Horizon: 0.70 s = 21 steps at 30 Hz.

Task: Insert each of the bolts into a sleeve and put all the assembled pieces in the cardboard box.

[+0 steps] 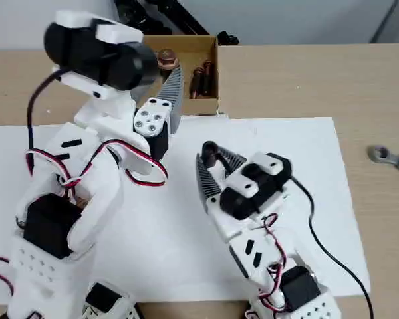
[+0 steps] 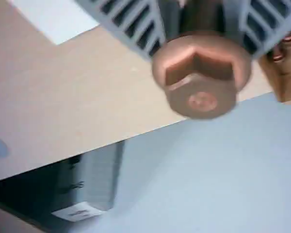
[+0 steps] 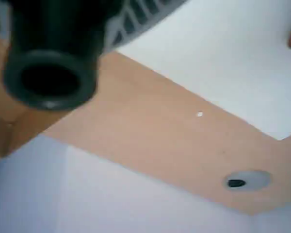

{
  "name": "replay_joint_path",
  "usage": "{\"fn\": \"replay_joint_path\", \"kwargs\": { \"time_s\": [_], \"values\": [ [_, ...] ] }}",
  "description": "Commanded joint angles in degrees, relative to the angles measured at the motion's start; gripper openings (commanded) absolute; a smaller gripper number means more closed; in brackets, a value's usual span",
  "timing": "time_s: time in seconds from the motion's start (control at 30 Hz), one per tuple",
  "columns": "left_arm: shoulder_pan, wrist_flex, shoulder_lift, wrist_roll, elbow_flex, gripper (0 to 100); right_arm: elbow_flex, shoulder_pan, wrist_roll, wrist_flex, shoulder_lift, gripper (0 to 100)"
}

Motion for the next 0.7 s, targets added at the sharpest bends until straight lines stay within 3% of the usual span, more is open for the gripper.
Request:
{"fn": "replay_joint_path", "kwargs": {
  "time_s": [0.0, 0.33, 0.47, 0.67],
  "values": [
    [3.2, -1.5, -0.9, 1.1, -0.2, 1, -1.4, -1.5, 0.4, -1.6, 0.3, 0.5],
    [6.4, 3.3, -0.9, 1.5, -0.1, 1, -1.3, -1.3, 0.6, -1.6, 0.0, 0.5],
    [7.2, 3.3, -0.9, 6.6, -0.1, 1, -1.3, -1.3, 0.6, -1.6, 0.1, 0.5],
    [8.6, 4.7, -1.1, 7.1, -0.4, 1, -1.3, -1.3, 0.6, -1.6, 0.0, 0.5]
  ]
}}
